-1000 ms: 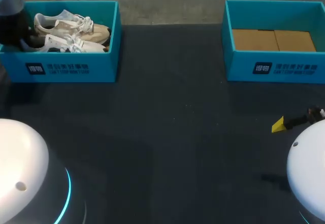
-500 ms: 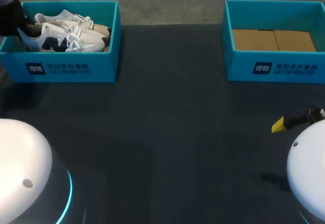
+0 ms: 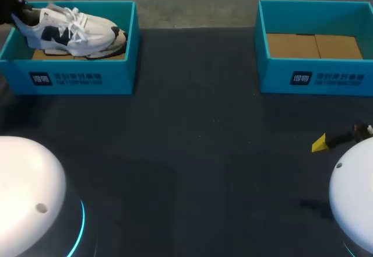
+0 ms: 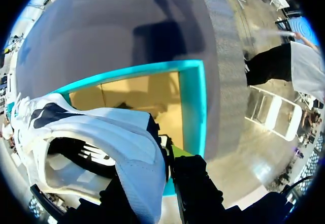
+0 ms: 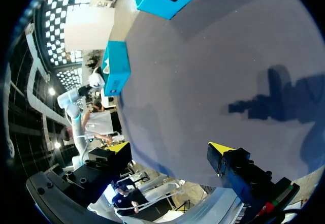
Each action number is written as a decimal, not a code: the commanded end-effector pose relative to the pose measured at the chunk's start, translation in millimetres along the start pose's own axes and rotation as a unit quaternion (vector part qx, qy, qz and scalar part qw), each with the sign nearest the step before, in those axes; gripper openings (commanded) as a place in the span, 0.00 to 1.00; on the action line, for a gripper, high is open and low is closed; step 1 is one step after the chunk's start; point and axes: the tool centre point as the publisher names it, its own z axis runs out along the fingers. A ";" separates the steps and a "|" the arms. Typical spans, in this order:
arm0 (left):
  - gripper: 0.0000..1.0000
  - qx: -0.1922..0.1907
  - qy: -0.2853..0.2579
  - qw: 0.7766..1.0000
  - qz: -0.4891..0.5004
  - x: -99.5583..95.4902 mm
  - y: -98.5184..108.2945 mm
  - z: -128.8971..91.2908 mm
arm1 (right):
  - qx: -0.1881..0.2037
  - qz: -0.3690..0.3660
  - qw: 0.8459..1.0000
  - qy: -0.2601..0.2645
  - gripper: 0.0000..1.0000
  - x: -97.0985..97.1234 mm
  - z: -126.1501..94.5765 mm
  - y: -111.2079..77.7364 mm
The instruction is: Take the shoe out of the shoebox, open the shoe tongue, remove and reinsert the insole, then place the shoe into the shoebox
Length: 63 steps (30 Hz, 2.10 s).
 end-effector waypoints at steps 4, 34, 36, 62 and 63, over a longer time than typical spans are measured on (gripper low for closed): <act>0.00 -0.008 0.014 1.000 -0.005 -4.4 -2.4 -31.5 | -0.002 0.001 1.000 -0.002 1.00 0.5 -0.2 -2.5; 0.00 0.023 0.033 0.999 -0.016 -56.8 -76.3 -113.1 | -0.002 0.001 1.000 -0.002 1.00 0.5 -0.2 -2.5; 0.00 0.023 0.033 0.999 -0.016 -56.8 -76.3 -113.1 | -0.002 0.001 1.000 -0.002 1.00 0.5 -0.2 -2.5; 0.00 0.030 0.033 0.997 -0.056 -68.4 -113.9 -151.3 | -0.002 0.001 1.000 -0.002 1.00 0.5 -0.2 -2.5; 0.00 0.031 0.033 0.997 -0.055 -70.1 -118.7 -154.9 | -0.002 0.001 1.000 -0.002 1.00 0.5 -0.2 -2.5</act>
